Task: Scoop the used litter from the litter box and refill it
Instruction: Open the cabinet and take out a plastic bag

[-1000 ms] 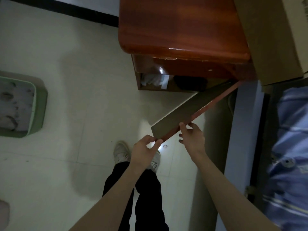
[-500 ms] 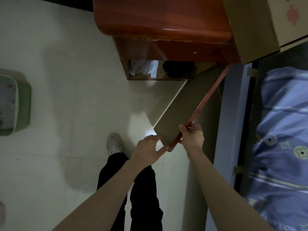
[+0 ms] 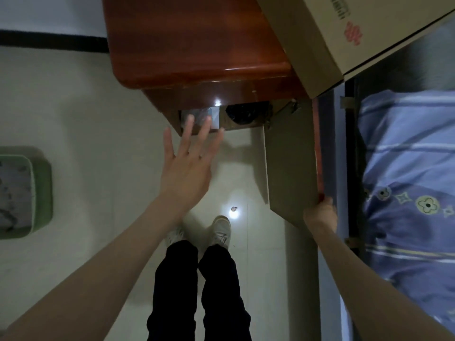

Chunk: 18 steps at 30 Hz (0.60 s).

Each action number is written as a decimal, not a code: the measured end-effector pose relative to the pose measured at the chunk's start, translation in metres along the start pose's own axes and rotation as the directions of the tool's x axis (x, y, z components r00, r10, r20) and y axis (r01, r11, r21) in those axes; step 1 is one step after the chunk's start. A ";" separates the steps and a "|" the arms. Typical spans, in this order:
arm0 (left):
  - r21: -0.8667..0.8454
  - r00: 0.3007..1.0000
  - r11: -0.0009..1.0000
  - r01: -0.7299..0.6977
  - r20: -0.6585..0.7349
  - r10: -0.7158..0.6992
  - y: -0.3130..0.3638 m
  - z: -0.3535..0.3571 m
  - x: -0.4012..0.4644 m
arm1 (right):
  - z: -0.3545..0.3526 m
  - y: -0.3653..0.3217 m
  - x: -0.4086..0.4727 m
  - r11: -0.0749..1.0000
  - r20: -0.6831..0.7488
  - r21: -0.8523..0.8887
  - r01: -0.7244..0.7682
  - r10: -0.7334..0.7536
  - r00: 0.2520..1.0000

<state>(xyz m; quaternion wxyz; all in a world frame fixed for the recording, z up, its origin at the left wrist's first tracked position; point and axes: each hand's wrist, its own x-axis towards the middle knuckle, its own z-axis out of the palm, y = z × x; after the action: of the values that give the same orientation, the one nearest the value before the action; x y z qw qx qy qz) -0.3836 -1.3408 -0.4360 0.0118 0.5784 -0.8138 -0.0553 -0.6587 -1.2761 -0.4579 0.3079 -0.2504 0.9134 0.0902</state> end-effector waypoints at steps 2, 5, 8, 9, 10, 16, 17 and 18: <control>0.008 1.000 0.999 0.031 -0.002 -0.031 -0.006 -0.009 0.011 | -0.002 0.007 0.007 1.000 -0.029 -0.022 0.016 -0.017 0.999; -0.002 0.996 0.996 0.085 0.023 -0.085 -0.011 -0.018 0.024 | -0.005 0.017 0.010 0.994 -0.099 -0.078 0.083 -0.090 0.991; 0.013 0.990 0.991 0.131 0.044 -0.131 -0.016 -0.018 0.029 | -0.009 0.021 0.012 0.975 -0.139 -0.174 0.134 -0.160 0.977; 0.019 0.989 0.990 0.138 0.052 -0.138 -0.018 -0.018 0.030 | -0.011 0.022 0.012 0.970 -0.140 -0.196 0.144 -0.173 0.975; 0.024 0.988 0.990 0.139 0.060 -0.140 -0.019 -0.017 0.031 | -0.013 0.022 0.014 0.967 -0.139 -0.208 0.149 -0.180 0.974; 0.029 0.988 0.991 0.128 0.081 -0.130 -0.020 -0.018 0.032 | -0.030 0.017 0.026 0.971 -0.109 -0.177 0.161 -0.182 0.977; 0.031 0.988 0.992 0.126 0.084 -0.128 -0.021 -0.019 0.032 | -0.031 0.015 0.025 0.972 -0.111 -0.170 0.164 -0.185 0.977; 0.032 0.988 0.992 0.124 0.088 -0.127 -0.021 -0.019 0.032 | -0.031 0.013 0.024 0.970 -0.124 -0.165 0.178 -0.199 0.972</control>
<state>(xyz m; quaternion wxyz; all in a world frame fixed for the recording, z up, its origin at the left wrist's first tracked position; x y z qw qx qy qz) -0.3727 -1.3790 -0.4206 -0.0361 0.6255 -0.7761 -0.0714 -0.6978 -1.2847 -0.4477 0.2304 -0.3648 0.8951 0.1126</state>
